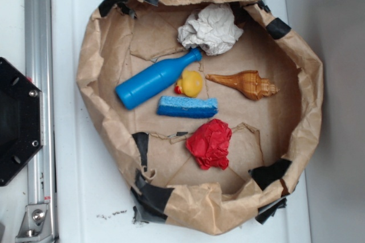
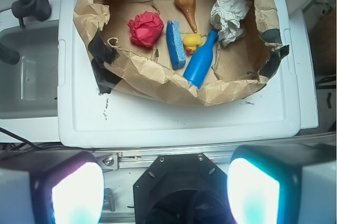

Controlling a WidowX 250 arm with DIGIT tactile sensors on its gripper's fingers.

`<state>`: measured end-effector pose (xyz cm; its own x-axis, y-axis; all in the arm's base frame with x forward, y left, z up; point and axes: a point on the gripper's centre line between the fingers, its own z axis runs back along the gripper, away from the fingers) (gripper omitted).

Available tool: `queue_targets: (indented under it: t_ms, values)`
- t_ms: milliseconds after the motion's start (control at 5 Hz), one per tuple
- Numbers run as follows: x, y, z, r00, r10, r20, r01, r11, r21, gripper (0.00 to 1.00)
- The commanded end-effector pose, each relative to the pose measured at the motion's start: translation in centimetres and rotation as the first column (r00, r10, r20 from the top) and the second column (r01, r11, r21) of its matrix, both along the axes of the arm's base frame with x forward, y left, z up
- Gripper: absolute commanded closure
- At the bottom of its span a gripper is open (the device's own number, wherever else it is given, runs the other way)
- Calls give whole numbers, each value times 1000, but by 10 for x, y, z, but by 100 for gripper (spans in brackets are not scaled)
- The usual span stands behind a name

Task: Grab the blue sponge.

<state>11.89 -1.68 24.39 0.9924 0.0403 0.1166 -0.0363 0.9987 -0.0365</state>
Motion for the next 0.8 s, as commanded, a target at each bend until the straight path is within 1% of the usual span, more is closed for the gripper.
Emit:
queue_targets:
  t_ms: [0,200,400,600]
  values:
    - [0,0,0,1000,0,0,0,1000,0,0]
    - [50,6,-10,990,-95,108,97,995,-12,0]
    - [100,4,-32,984,-140,112,140,990,12,0]
    - [138,7,-65,972,-211,104,204,976,78,0]
